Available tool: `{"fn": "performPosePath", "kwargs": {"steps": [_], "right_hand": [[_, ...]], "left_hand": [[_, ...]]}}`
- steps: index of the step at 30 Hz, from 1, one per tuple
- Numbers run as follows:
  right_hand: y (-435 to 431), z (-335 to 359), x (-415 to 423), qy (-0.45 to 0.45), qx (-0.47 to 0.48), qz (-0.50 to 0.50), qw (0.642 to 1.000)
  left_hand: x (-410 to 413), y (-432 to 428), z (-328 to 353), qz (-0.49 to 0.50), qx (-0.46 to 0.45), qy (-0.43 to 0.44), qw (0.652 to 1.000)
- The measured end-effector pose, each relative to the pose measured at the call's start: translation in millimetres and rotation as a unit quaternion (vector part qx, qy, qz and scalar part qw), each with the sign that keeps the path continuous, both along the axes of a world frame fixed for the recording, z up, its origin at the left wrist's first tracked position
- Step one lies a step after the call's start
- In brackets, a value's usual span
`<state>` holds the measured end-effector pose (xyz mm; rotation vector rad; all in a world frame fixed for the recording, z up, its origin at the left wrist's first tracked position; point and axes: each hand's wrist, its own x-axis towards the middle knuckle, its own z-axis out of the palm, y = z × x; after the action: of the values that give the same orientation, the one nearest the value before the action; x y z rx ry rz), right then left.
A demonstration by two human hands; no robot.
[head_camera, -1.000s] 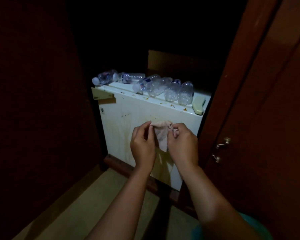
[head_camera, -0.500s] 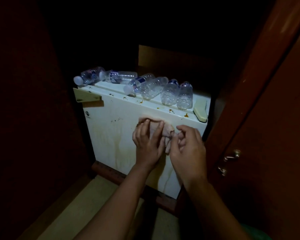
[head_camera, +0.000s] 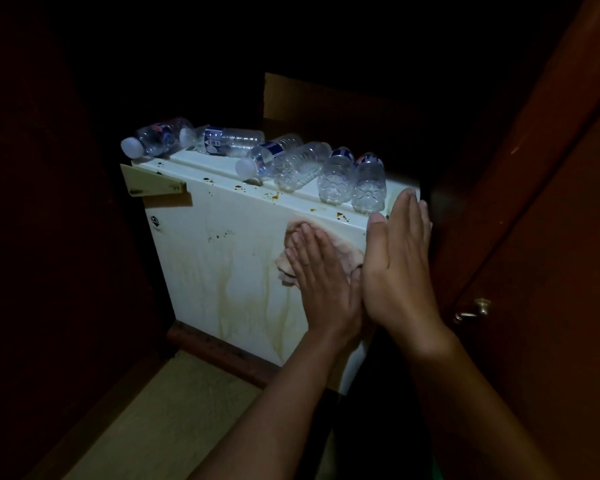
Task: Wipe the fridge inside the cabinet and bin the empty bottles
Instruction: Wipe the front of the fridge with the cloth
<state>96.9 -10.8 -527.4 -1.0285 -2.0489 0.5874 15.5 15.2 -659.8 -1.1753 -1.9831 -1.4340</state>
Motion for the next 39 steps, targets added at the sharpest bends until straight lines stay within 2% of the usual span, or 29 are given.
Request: {"fn": "performPosePath", "kwargs": {"steps": [4, 8, 14, 17, 20, 23, 28, 33, 39], "right_hand": [[0, 2, 1, -0.015, -0.010, -0.006, 1.000], [-5, 3, 4, 0.001, -0.020, 0.003, 1.000], [-6, 8, 7, 0.045, -0.056, 0.012, 0.997], [-7, 8, 8, 0.062, -0.064, 0.018, 0.996], [-8, 8, 9, 0.096, -0.076, 0.021, 0.992], [-8, 8, 8, 0.141, -0.092, 0.017, 0.986], [-10, 8, 6, 0.128, -0.074, 0.004, 0.989], [-8, 8, 6, 0.115, -0.065, 0.006, 0.991], [-5, 3, 4, 0.125, -0.043, -0.008, 0.991]], "left_hand": [[-10, -4, -1, 0.010, 0.003, 0.038, 0.999], [-36, -4, 36, 0.032, 0.049, -0.055, 0.997], [-16, -21, -17, -0.070, -0.048, 0.115, 0.990], [-26, -18, 10, -0.076, -0.049, 0.156, 0.984], [-34, -9, 45, -0.125, -0.028, 0.213, 0.969], [-32, -5, 46, -0.139, -0.023, 0.271, 0.952], [-37, -9, 53, -0.145, -0.003, 0.264, 0.954], [-46, -23, 57, -0.093, -0.015, 0.202, 0.975], [-10, -7, 53, -0.137, -0.003, 0.214, 0.967]]}}
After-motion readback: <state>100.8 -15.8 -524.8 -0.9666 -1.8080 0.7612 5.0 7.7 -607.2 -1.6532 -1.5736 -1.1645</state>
